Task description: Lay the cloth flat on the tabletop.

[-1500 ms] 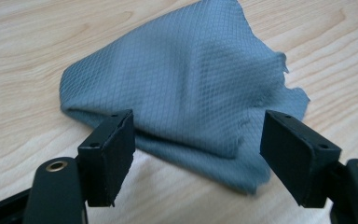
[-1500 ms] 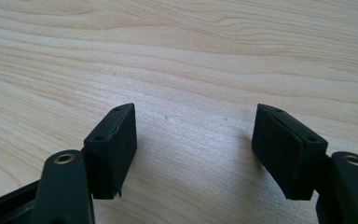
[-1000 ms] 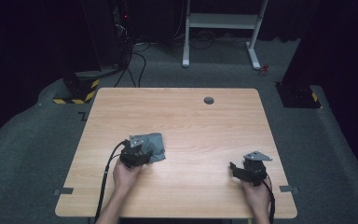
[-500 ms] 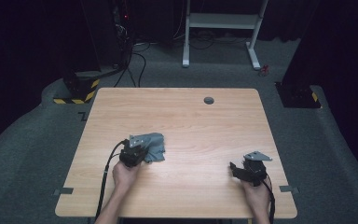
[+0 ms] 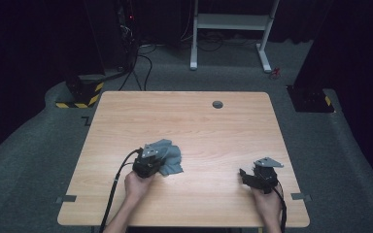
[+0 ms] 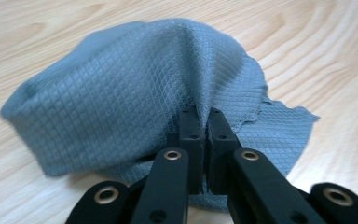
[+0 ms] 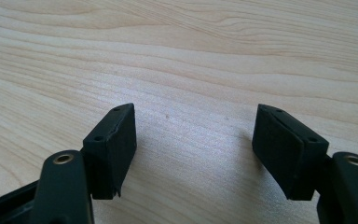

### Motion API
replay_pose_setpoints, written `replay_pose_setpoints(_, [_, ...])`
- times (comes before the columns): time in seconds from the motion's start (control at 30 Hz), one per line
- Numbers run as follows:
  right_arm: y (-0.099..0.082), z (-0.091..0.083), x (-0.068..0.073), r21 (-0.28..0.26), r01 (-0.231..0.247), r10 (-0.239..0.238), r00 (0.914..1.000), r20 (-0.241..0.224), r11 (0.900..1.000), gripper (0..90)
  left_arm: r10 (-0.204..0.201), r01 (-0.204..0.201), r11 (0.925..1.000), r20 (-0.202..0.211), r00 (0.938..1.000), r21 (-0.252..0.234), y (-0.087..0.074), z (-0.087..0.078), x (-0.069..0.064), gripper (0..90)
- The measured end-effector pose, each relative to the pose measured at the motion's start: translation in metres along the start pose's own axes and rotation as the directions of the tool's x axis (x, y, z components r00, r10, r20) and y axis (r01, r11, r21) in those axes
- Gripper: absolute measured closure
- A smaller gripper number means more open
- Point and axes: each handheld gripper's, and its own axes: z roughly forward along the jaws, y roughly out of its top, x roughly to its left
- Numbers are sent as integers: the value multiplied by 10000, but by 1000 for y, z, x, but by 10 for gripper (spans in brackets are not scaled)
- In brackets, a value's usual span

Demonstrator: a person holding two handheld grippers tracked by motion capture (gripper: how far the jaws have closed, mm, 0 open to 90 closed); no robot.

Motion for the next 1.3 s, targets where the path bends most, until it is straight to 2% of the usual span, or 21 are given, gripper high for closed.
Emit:
replay_pose_setpoints(0.2, [0,0,0,-1,0,0,10000,5,10000,303,383,-382,9993,545,9978,-25,9,6,-19,873])
replay_pose_setpoints(0.33, [0,0,0,-2,-1,1,10000,5,10000,303,615,-617,9981,979,9933,-9,13,17,-37,874])
replay_pose_setpoints(0.4, [0,0,0,-2,1,-1,10000,4,10000,303,657,-664,9978,1036,9924,31,14,19,-40,873])
replay_pose_setpoints(0.53, [0,0,1,12,-28,28,10000,-9,10000,318,1017,-1043,9944,1266,9867,143,20,26,-52,874])
replay_pose_setpoints(0.67, [1,1,4,-84,161,-163,9996,-221,9998,440,1138,-1178,9928,1432,9831,196,22,31,-57,873])
replay_pose_setpoints(0.77, [4,3,13,-201,398,-404,9988,-275,9990,551,1161,-1218,9922,1607,9802,263,24,36,-62,871])
replay_pose_setpoints(0.8, [4,3,13,-201,398,-404,9988,-275,9990,551,1161,-1218,9922,1607,9802,263,24,36,-62,867])
replay_pose_setpoints(0.87, [7,4,22,-138,558,-564,9970,-521,9983,614,1173,-1227,9922,1659,9791,227,24,36,-62,858])
replay_pose_setpoints(0.93, [11,6,34,-266,757,-783,9903,-1144,9968,659,1069,-1126,9934,1737,9790,232,24,34,-62,803])
replay_pose_setpoints(0.97, [13,6,42,-363,973,-1016,9844,-1436,9946,678,1049,-1102,9937,1731,9793,211,24,33,-62,760])
replay_pose_setpoints(1.0, [15,7,48,-381,1130,-1176,9803,-1590,9929,688,1051,-1099,9938,1747,9790,180,24,32,-62,730])
replay_pose_setpoints(1.03, [18,9,54,-424,1325,-1381,9733,-1836,9903,698,1054,-1102,9937,1754,9788,179,23,30,-63,692])
replay_pose_setpoints(1.07, [24,11,65,-529,1513,-1595,9606,-2277,9871,711,1144,-1188,9928,1611,9803,181,22,25,-64,647])
replay_pose_setpoints(1.1, [24,11,65,-529,1513,-1595,9606,-2277,9871,711,1144,-1188,9928,1611,9803,181,22,25,-64,630])
replay_pose_setpoints(1.13, [27,13,69,-634,1568,-1678,9540,-2483,9856,713,1184,-1221,9924,1536,9810,148,21,23,-65,630])
replay_pose_setpoints(1.17, [34,15,77,-758,1632,-1781,9436,-2790,9837,711,1268,-1298,9915,1425,9816,121,19,17,-67,604])
replay_pose_setpoints(1.2, [37,16,82,-836,1704,-1875,9388,-2891,9818,708,1268,-1298,9915,1425,9816,121,19,17,-67,600])
replay_pose_setpoints(1.23, [37,16,82,-836,1704,-1875,9388,-2891,9818,708,1318,-1341,9909,1329,9823,84,18,14,-67,600])
replay_pose_setpoints(1.27, [40,17,86,-895,1761,-1952,9334,-3011,9803,698,1343,-1366,9906,1256,9829,96,17,12,-67,594])
replay_pose_setpoints(1.3, [45,21,96,-965,2017,-2222,9222,-3167,9747,646,1356,-1376,9904,1176,9838,88,14,10,-68,580])
